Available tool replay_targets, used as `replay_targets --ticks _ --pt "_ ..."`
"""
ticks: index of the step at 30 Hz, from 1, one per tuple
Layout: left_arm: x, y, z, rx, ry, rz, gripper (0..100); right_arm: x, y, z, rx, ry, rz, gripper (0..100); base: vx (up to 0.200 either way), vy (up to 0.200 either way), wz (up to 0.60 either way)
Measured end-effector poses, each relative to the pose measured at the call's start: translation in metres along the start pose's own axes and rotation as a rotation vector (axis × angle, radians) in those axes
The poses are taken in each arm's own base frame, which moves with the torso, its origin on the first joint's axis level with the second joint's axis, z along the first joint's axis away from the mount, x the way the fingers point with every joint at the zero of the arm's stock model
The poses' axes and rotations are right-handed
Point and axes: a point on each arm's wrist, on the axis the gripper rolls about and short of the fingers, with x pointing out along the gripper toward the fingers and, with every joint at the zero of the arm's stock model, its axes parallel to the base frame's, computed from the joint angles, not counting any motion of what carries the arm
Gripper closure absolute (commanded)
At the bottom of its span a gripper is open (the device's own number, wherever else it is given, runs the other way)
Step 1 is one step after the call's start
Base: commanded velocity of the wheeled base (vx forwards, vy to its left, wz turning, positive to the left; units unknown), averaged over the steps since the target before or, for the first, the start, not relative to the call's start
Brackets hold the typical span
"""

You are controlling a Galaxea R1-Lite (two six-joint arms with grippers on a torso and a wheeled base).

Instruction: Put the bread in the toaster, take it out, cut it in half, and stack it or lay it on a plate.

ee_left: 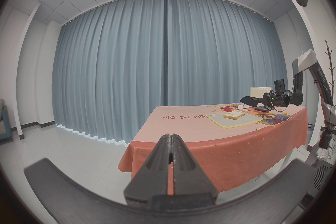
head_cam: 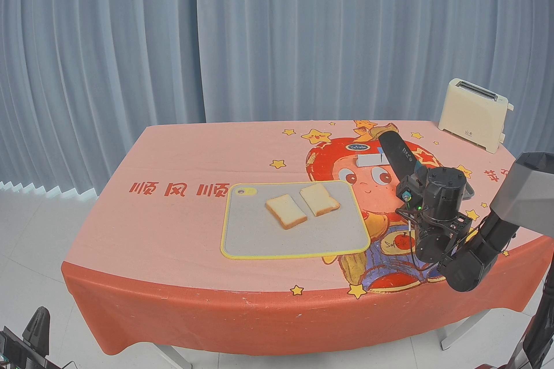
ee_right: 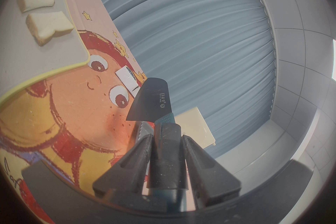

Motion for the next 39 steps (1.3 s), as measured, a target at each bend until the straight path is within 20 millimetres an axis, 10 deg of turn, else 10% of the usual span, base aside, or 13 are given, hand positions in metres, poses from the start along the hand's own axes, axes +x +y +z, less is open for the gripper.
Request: replay_targets --ticks 39 --pt "0.0000 0.0000 0.0000 0.000 0.000 0.000 100 0.0064 0.0089 -0.0011 -0.009 0.009 0.008 100 0.000 0.000 0.00"
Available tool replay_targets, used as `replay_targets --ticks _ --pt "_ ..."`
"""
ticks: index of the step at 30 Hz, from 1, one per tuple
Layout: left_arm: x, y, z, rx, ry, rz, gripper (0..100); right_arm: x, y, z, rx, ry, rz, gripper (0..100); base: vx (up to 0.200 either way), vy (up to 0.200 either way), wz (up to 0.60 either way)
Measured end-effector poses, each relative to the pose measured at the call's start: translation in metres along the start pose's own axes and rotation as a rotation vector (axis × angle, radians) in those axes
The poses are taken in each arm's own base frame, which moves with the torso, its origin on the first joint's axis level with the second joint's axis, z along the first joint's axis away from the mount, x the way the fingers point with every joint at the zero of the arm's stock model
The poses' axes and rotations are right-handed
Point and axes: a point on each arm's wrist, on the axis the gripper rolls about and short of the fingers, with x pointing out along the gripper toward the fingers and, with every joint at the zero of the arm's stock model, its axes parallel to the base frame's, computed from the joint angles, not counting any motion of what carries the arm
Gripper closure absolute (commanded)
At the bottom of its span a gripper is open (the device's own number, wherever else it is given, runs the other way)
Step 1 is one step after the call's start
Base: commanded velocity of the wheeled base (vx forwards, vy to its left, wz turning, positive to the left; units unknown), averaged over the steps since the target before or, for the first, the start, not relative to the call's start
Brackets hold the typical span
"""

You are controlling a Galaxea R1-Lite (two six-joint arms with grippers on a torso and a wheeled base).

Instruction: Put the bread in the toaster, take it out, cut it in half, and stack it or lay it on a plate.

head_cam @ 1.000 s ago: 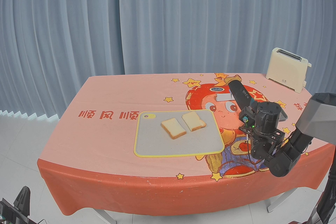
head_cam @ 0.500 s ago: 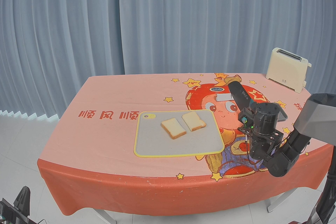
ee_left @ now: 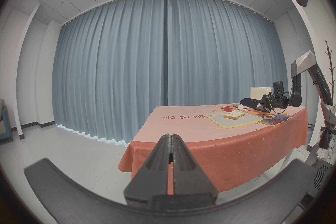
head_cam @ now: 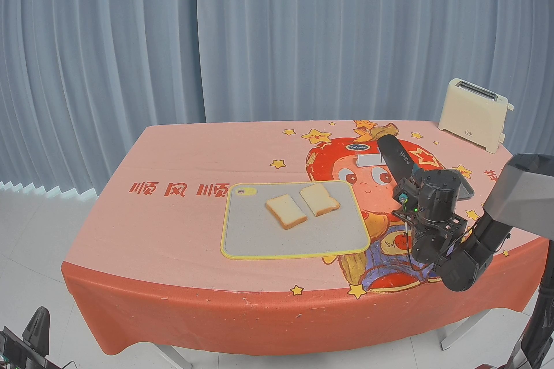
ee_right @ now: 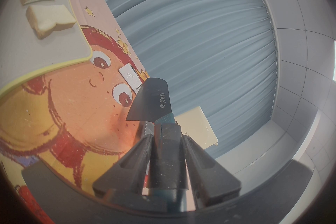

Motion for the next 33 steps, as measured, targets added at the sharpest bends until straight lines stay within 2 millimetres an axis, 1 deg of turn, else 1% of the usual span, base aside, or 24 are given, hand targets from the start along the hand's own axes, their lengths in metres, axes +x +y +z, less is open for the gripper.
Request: replay_targets --ticks 33 --pt "0.0000 0.0000 0.0000 0.000 0.000 0.000 100 0.0004 0.0079 0.0033 -0.011 -0.002 0.005 100 0.000 0.000 0.00"
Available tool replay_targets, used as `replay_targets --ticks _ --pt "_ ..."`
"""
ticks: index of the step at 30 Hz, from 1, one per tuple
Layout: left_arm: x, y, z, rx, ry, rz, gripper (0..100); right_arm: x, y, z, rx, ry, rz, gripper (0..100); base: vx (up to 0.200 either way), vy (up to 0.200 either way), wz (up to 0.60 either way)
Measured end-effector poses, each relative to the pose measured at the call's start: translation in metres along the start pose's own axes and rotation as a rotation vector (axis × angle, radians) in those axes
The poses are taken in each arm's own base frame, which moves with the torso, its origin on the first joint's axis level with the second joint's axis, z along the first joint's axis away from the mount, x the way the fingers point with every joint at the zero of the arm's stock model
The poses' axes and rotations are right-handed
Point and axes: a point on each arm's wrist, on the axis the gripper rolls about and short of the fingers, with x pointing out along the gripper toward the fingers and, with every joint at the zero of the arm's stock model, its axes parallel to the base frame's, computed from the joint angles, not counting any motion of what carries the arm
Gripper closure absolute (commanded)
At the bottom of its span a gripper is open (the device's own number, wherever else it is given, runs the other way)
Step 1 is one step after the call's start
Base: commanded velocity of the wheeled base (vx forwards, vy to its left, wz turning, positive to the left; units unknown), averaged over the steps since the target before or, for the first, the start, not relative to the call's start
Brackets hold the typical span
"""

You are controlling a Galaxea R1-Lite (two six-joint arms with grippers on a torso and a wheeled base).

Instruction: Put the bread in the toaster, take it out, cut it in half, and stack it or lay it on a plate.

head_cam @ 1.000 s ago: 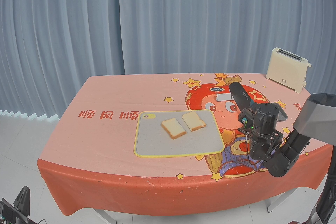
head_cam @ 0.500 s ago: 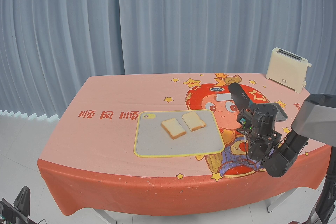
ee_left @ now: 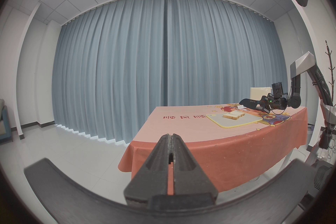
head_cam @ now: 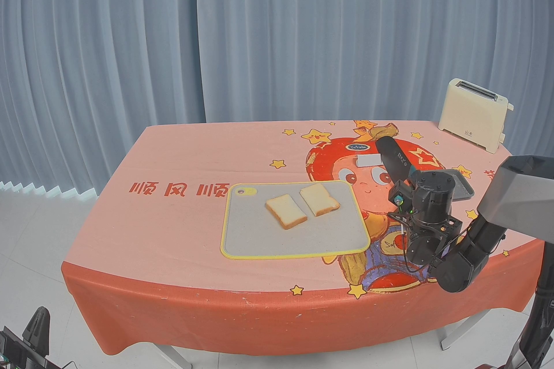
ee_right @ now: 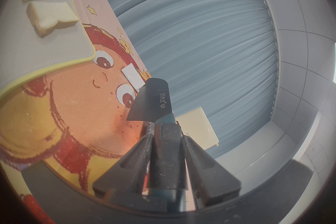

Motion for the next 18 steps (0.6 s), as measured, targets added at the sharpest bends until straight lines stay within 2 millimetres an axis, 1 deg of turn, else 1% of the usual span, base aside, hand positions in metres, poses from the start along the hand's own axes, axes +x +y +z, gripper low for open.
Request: replay_targets --ticks 15,16,18 --pt "0.0000 0.0000 0.0000 0.000 0.000 0.000 100 -0.0001 0.0058 0.0077 0.006 -0.018 0.001 100 0.000 0.000 0.00" --pt "0.0000 0.0000 0.0000 0.000 0.000 0.000 100 -0.0001 0.0059 0.0078 0.007 -0.018 0.001 0 0.000 0.000 0.00" --pt "0.0000 0.0000 0.0000 0.000 0.000 0.000 100 -0.0004 0.0062 0.0083 0.009 -0.022 0.004 0 0.000 0.000 0.00"
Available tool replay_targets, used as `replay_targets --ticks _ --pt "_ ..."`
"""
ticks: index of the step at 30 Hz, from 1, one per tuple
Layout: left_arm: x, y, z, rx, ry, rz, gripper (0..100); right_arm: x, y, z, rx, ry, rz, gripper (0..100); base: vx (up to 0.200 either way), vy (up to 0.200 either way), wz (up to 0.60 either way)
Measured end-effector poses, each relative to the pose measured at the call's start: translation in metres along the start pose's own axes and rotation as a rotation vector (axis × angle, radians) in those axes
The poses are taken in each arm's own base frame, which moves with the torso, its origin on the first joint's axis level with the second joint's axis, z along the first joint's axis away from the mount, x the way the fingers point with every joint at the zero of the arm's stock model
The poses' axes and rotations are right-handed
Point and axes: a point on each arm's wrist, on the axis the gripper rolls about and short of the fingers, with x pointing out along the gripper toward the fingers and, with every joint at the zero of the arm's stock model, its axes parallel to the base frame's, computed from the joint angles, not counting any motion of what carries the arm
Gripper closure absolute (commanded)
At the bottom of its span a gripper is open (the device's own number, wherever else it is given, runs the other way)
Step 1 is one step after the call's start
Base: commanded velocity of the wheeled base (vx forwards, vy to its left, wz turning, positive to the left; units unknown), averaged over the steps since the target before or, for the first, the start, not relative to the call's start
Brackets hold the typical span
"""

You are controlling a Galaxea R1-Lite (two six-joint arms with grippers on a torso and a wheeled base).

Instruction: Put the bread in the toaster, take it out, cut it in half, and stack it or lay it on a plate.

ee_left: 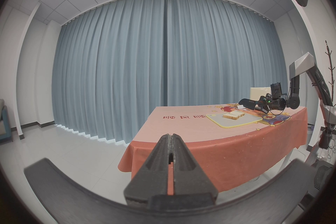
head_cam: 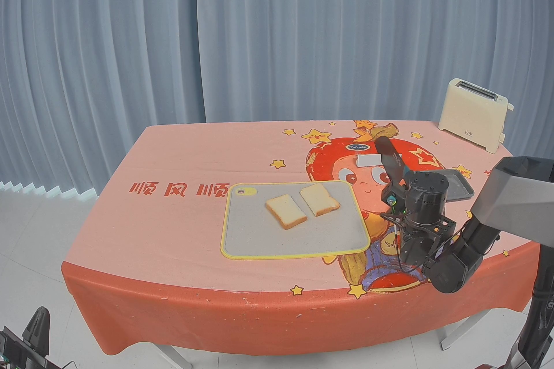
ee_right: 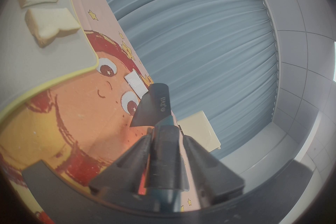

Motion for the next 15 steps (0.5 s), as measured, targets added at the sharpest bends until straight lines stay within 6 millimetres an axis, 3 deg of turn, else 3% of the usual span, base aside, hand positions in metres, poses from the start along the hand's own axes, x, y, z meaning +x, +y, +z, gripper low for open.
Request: replay_targets --ticks 15 --pt "0.000 0.000 0.000 0.000 0.000 0.000 100 -0.009 0.003 0.013 0.022 -0.024 -0.008 0 0.000 0.000 0.00"
